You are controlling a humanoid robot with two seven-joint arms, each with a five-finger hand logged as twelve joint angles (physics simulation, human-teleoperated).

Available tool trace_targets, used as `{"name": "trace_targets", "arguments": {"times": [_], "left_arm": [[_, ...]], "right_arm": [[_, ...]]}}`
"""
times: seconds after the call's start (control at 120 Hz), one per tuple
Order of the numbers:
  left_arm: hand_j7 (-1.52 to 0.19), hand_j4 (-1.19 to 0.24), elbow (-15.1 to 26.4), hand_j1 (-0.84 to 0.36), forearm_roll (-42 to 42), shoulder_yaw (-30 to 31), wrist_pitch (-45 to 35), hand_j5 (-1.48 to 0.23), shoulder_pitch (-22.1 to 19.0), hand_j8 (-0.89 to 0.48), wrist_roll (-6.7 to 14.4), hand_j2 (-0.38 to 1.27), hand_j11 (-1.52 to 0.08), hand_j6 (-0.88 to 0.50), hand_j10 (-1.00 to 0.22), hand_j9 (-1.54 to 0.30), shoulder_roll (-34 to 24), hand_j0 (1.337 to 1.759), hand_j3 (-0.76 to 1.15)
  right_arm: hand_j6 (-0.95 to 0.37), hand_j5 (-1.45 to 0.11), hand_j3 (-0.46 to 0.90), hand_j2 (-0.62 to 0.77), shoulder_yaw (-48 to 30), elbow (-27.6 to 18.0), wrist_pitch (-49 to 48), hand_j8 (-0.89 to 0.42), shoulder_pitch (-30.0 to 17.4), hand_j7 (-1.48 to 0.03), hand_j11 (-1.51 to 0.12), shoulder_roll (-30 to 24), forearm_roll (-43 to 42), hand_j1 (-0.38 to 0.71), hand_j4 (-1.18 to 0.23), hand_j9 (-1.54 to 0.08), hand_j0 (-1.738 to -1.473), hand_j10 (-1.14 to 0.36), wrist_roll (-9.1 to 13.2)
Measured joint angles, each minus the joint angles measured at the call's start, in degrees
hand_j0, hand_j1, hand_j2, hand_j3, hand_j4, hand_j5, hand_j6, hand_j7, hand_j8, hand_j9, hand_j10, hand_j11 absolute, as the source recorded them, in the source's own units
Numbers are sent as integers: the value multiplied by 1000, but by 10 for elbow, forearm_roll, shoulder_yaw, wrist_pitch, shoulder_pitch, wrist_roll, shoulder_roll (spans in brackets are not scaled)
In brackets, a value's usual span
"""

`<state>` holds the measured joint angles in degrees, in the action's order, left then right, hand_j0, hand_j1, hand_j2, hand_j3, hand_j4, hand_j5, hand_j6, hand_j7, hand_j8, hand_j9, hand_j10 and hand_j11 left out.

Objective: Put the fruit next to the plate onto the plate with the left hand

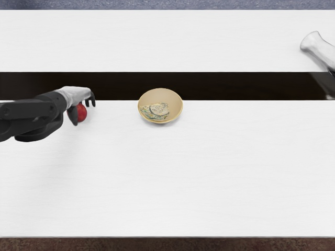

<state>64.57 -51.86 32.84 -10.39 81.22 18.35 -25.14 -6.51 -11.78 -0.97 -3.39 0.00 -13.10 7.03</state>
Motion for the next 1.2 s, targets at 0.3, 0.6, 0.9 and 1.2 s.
{"name": "trace_targets", "arguments": {"times": [0.3, 0.6, 0.9, 1.2], "left_arm": [[-808, -617, -6, -298, -1, 2, -20, -802, -7, -429, -6, 304, -815, -512, -562, -816, 4, 1655, 0], [-1097, -799, -11, -357, 16, 7, -21, -1071, -8, -242, -6, 309, -1126, -351, -415, -1110, 3, 1642, 0], [-1161, -846, -8, -349, 24, 20, -17, -1139, 1, -228, -6, 349, -1212, -360, -433, -1176, 1, 1637, 0], [-1218, -794, 28, -381, 27, 58, -8, -1290, 108, -206, -5, 382, -1219, -312, -410, -1202, 20, 1637, 0]], "right_arm": [[-33, -43, 0, -7, 0, 0, 0, -33, 0, -43, -43, 0, 0, -310, -33, -43, -1658, -33, 0], [-33, -43, 0, -7, 0, 0, 0, -33, 0, -43, -43, 0, 0, -310, -33, -43, -1658, -33, 0], [-33, -43, 0, -7, 0, 0, 0, -33, 0, -43, -43, 0, 0, -310, -33, -43, -1658, -33, 0], [-33, -43, 0, -6, 0, 0, 0, -33, 0, -43, -43, 0, 0, -310, -33, -43, -1658, -33, 0]]}}
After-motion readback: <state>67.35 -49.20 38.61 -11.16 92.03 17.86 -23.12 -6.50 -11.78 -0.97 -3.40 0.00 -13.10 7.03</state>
